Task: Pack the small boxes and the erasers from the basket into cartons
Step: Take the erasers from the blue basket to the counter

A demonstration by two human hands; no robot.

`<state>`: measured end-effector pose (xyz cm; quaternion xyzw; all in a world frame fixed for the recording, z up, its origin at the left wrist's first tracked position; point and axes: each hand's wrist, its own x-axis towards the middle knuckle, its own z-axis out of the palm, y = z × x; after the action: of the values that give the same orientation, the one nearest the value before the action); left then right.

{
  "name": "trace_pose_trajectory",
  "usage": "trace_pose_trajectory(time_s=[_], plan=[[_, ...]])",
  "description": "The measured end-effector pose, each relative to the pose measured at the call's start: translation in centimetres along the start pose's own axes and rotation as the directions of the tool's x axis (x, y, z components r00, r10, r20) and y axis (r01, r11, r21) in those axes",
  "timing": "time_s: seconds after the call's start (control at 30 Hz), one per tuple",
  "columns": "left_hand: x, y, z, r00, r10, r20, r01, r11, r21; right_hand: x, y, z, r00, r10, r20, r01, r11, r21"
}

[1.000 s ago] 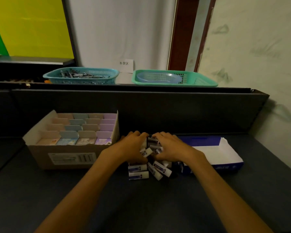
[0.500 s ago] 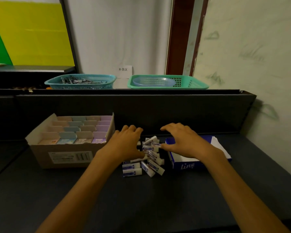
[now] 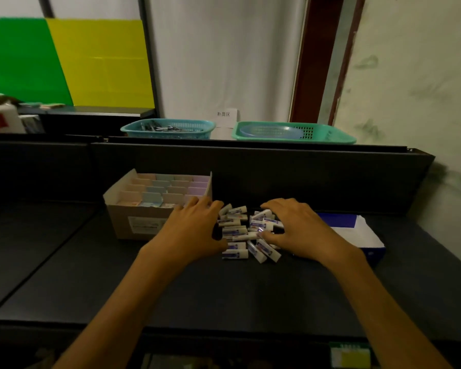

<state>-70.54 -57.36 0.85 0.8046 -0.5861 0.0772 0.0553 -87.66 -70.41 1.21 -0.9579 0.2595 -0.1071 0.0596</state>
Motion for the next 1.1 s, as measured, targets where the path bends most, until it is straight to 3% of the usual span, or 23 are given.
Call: trace_pose_trajectory(time_s=[0.27, 0.73, 1.1], plan=[[-6.6, -7.7, -1.7, 0.992, -0.126, -0.015, 0.126, 0.992, 0.002, 1.7, -9.0, 1.1, 0.996, -0.093, -0.016, 0.093, 0.996, 0.005], [-22.8, -30.7, -3.2, 0.953, -0.300, 0.051, 0.297, 0.953, 0.060, 8.0, -34.6, 8.0, 0.960, -0.272, 0.072, 0.269, 0.962, 0.042], [-31.0, -46.7, -5.0, 0.894, -0.448, -0.008, 0.448, 0.894, 0.005, 16.9, -50.4, 12.2, 0.893, -0.434, 0.117, 0.428, 0.901, 0.073]])
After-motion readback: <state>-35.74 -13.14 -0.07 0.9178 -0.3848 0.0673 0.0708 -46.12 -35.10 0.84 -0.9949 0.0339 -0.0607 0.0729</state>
